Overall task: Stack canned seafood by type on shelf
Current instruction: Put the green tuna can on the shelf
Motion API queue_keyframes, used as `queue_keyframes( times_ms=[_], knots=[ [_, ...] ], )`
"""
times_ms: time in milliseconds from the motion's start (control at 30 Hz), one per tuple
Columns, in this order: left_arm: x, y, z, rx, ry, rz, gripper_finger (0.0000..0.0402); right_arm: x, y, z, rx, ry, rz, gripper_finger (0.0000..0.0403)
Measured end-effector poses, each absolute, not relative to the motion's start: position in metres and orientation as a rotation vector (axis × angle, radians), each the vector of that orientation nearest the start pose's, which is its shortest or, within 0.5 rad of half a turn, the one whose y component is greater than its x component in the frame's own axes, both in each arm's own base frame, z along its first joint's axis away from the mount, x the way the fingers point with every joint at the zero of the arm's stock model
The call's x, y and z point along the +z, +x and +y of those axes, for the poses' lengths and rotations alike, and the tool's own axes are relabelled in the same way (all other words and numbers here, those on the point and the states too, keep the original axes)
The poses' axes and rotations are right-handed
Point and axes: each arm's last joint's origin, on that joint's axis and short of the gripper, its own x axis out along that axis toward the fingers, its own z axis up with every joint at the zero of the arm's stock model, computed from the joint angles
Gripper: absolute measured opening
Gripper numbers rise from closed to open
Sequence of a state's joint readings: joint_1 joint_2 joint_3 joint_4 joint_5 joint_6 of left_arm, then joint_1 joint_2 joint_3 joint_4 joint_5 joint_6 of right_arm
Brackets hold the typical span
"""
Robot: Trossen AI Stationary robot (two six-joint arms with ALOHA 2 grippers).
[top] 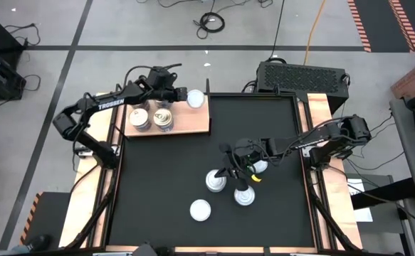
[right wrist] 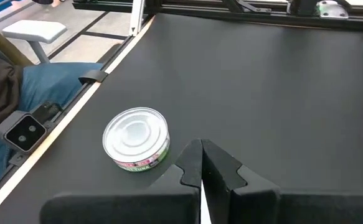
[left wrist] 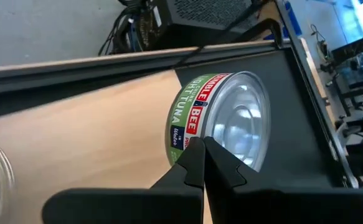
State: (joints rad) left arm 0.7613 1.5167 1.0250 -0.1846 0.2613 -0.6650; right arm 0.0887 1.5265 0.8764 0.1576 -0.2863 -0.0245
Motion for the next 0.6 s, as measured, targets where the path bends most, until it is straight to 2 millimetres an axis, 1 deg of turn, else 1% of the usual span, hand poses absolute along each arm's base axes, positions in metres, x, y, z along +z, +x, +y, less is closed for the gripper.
queue_keyframes(
  times_ms=[200,367,500,600],
  knots=[
    [0.252,0.238,0.234,0.692,-0.939,0.456,0.0000,0.221,0.322,0.030,0.360,0.018,0.490,0.0000],
    [0.266,0.236,0.248,0.672,-0.875,0.503,0.0000,0.221,0.322,0.025,0.350,0.020,0.494,0.0000],
    [0.264,0.238,0.260,0.643,-0.854,0.589,0.0000,0.220,0.323,0.022,0.341,0.019,0.496,0.0000],
    [0.264,0.241,0.270,0.613,-0.843,0.619,0.0000,0.220,0.323,0.019,0.331,0.022,0.499,0.0000]
  ],
)
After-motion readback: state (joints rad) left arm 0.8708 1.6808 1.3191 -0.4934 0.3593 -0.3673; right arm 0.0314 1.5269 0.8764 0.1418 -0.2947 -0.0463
